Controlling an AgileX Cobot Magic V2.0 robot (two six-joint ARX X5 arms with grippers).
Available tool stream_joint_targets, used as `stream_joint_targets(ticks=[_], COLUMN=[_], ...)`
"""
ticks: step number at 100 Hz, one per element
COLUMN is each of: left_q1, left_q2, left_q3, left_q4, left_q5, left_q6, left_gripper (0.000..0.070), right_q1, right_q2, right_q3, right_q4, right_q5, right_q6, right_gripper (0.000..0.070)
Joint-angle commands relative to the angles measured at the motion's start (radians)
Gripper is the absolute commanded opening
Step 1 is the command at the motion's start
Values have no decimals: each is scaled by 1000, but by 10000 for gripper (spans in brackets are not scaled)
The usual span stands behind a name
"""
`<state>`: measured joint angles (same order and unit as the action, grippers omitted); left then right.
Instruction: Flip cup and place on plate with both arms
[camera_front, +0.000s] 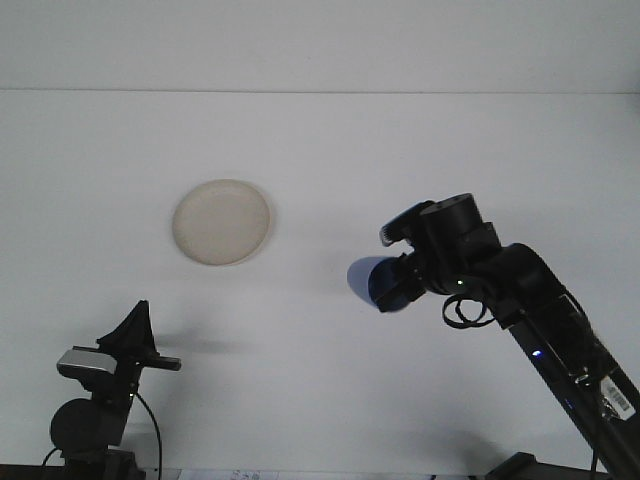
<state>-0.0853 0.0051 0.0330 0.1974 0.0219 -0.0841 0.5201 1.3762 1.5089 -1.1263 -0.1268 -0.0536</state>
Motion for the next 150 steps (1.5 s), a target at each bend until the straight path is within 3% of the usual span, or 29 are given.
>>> stream_joint_targets(ticks=[1,32,61,67,80,86,119,150], left_q1=[0,0,0,0,0,0,0,0], left_q2=[-2,-2,-2,-2,-2,-2,-2,-2], left_q3=[-18,-18,-18,-18,-18,-18,-18,-17], left_q4=[13,13,13,13,13,13,14,14], left_q5=[-3,-3,-3,-3,-3,-3,-3,-3], left_q6=[11,11,11,11,11,12,12,12], left_gripper=[13,13,13,13,13,13,13,13], right_q1=[45,183,207,208,213,212,156,-128], right_q2=[48,285,451,454,453,447,321,55], right_q3=[34,42,42,42,43,45,103,44], right_q4=[-93,-188,-160,-156,-160,-166,-158,-26], right_q5=[13,83,70,70,71,70,68,82], right_q6=[-39,-51,-43,-40,-41,-45,-75,-39], right_gripper=[3,3,13,104,543,641,641,641])
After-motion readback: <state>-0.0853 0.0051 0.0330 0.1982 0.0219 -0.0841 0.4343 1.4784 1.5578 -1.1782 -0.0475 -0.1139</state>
